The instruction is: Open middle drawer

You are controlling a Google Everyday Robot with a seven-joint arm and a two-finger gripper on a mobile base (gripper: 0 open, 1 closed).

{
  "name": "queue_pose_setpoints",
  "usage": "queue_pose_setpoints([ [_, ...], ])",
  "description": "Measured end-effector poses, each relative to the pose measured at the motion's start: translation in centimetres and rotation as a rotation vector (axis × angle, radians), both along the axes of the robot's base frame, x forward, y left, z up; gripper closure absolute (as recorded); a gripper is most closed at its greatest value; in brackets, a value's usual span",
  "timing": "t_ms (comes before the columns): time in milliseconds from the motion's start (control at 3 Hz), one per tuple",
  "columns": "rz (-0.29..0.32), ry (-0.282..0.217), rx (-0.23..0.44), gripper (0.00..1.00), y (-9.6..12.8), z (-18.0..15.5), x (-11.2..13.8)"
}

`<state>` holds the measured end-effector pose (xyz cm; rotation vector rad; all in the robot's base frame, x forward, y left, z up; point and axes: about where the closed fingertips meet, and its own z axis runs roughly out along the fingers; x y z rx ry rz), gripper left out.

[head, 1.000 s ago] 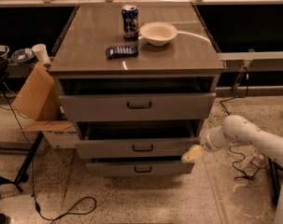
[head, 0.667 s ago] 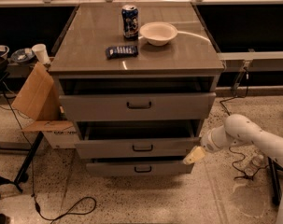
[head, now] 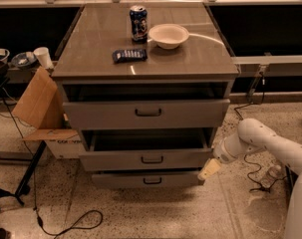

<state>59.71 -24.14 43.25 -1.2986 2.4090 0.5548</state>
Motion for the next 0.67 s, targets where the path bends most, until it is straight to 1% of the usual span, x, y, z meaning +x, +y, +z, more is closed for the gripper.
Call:
queue_pose_setpoints([
  [333, 0.015, 0.036, -0.017, 0.00, -0.4, -0.2, -0.8],
  [667, 0.014, 0.071, -0.036, 0.00, -1.3, -0.3, -1.9],
])
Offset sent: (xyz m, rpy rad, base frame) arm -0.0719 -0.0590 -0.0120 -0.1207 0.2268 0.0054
